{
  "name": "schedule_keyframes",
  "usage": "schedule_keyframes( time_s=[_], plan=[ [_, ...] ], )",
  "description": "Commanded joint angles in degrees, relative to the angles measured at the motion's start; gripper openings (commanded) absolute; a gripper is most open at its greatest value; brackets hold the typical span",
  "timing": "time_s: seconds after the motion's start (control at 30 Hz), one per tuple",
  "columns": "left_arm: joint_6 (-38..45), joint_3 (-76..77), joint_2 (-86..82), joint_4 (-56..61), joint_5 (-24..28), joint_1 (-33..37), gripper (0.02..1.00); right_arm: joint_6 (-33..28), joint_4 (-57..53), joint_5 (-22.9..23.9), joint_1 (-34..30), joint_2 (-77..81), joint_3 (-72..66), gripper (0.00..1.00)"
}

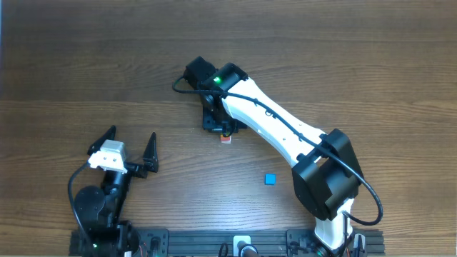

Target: Stack Cubes

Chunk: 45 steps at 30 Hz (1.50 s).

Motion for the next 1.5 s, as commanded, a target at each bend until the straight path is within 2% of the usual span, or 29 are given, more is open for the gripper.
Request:
schedule_keyframes(
  time_s=[0.03,1.37,1.5],
  plan=[
    [1.03,-0.35,-0.28,0.13,0.57,-0.28,0.998,-0.42,0.11,0.11,0.07,0.55,-0.31,0.012],
    [1.03,-0.35,-0.28,0.13,0.57,-0.28,0.998,-0.42,1.62,0.59,0.09,0.63,-1.4,0.04],
    [1.03,-0.35,-0.28,0.13,0.57,-0.28,1.0,-0.42,1.66,0.63,0.11,0.63,-1.42,0.104]
  ],
)
